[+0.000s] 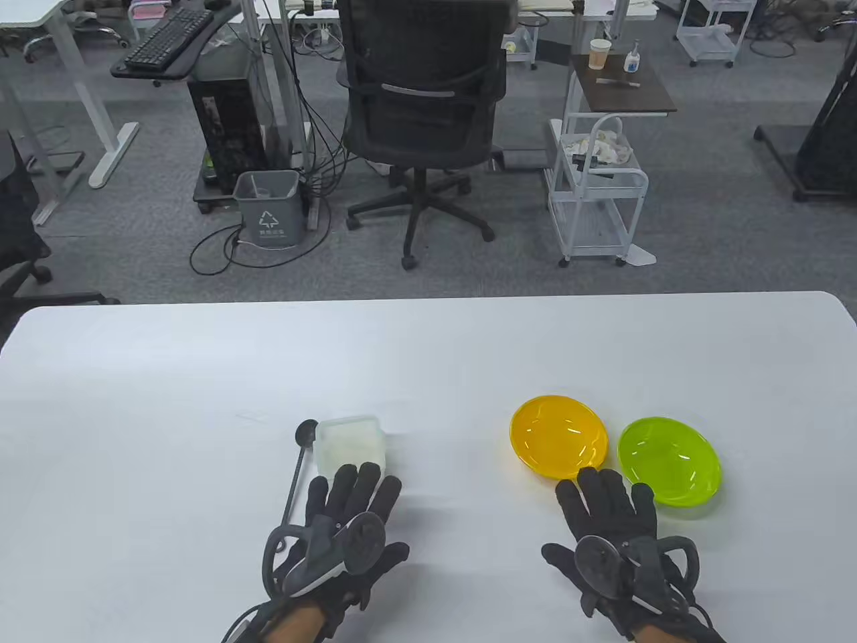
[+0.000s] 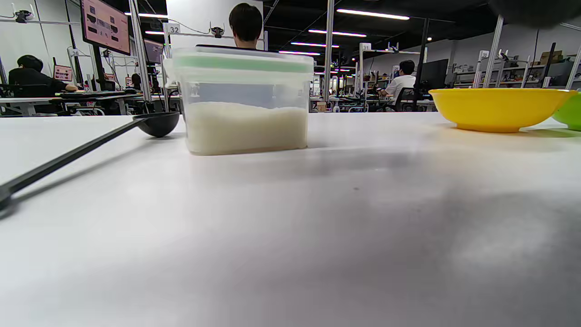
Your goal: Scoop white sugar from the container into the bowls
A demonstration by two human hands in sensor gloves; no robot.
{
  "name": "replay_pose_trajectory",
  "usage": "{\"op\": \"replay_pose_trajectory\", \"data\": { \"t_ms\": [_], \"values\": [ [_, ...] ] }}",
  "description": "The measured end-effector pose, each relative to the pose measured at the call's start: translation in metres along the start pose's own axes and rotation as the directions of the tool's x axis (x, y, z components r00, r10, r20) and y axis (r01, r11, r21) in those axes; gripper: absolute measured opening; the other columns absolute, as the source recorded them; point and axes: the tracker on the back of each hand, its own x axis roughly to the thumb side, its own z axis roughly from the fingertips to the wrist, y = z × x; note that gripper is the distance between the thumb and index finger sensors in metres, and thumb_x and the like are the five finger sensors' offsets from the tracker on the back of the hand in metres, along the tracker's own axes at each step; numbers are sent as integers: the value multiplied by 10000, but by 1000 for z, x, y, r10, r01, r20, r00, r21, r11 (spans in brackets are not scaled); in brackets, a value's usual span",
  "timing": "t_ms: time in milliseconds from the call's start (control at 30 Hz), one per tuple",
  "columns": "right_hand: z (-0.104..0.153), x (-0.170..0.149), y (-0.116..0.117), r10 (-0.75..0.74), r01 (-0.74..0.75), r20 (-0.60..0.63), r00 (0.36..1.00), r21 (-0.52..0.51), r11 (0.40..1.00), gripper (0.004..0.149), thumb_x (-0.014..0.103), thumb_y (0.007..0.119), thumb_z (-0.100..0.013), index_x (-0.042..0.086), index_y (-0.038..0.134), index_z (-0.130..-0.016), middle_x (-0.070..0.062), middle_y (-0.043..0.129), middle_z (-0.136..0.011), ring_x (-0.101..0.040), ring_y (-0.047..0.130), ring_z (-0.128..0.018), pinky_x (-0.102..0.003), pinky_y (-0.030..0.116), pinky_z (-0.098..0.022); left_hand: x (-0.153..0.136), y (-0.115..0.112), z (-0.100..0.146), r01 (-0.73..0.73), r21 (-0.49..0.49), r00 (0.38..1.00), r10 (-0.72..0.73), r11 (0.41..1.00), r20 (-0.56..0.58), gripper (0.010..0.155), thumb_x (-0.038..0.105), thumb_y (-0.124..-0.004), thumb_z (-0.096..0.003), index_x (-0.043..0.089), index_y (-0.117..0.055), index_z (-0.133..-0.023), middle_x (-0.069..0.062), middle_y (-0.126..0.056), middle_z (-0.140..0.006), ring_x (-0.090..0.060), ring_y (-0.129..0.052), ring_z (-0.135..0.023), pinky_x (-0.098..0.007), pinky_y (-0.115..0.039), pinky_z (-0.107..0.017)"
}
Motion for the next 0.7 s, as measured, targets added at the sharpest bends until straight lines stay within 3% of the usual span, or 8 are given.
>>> {"op": "replay_pose_trajectory", "data": {
  "t_ms": [700],
  "values": [
    [1,0,1,-1,1,3,1000,9,1000,837,729,651,-414,343,397,-1111,-123,338,-1209,-406,393,-1149,-675,308,-781,0,-1,-1,14,-11,1000,-14,1000,8,891,755,-628,-355,498,-248,-1119,109,-152,-1239,-270,-244,-1208,-587,-153,-825]
  ]
}}
